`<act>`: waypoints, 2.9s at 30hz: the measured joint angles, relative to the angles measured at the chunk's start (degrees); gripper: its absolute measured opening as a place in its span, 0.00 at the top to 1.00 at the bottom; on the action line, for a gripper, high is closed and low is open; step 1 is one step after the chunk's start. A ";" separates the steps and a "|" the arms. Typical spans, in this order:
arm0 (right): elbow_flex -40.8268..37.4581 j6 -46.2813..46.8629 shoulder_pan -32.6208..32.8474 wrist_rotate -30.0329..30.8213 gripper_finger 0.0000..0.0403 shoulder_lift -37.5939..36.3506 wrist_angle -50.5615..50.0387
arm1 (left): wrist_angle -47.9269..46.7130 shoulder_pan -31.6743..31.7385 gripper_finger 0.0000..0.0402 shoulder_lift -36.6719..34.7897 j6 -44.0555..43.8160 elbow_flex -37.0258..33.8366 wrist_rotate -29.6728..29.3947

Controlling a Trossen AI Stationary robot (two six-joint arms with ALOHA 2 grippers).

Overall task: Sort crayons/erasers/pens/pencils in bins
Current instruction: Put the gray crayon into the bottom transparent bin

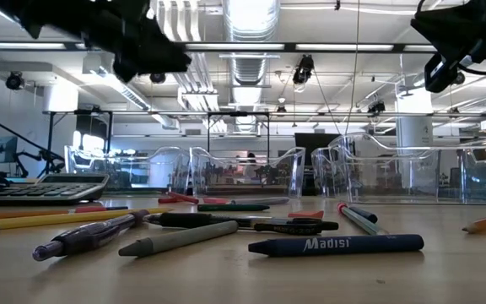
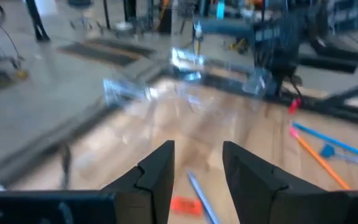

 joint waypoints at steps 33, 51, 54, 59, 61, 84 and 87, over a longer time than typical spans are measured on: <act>-0.02 0.77 0.01 0.02 0.92 0.00 -1.22 | 9.44 -6.29 0.70 19.14 -4.34 2.57 0.66; 17.34 -3.10 0.02 1.56 0.92 18.35 -13.88 | 15.40 -8.26 0.70 14.46 3.84 5.13 0.71; 22.86 -4.45 0.02 1.52 0.92 26.94 -16.58 | 16.68 -8.43 0.70 12.83 5.00 5.01 1.31; 31.19 -7.18 0.02 1.37 0.92 40.55 -20.82 | 16.86 -9.96 0.70 11.09 5.29 4.48 1.90; 34.34 -8.75 0.02 1.31 0.92 45.17 -22.26 | 16.90 -11.08 0.70 10.42 5.87 3.79 1.97; 57.67 -15.62 5.03 -3.59 0.92 70.75 -40.60 | 18.38 -16.51 0.70 -0.75 7.74 -4.76 -1.57; 60.65 -11.25 5.03 -3.19 0.92 73.96 -46.09 | 18.57 -16.51 0.70 -0.43 7.72 -4.74 -1.60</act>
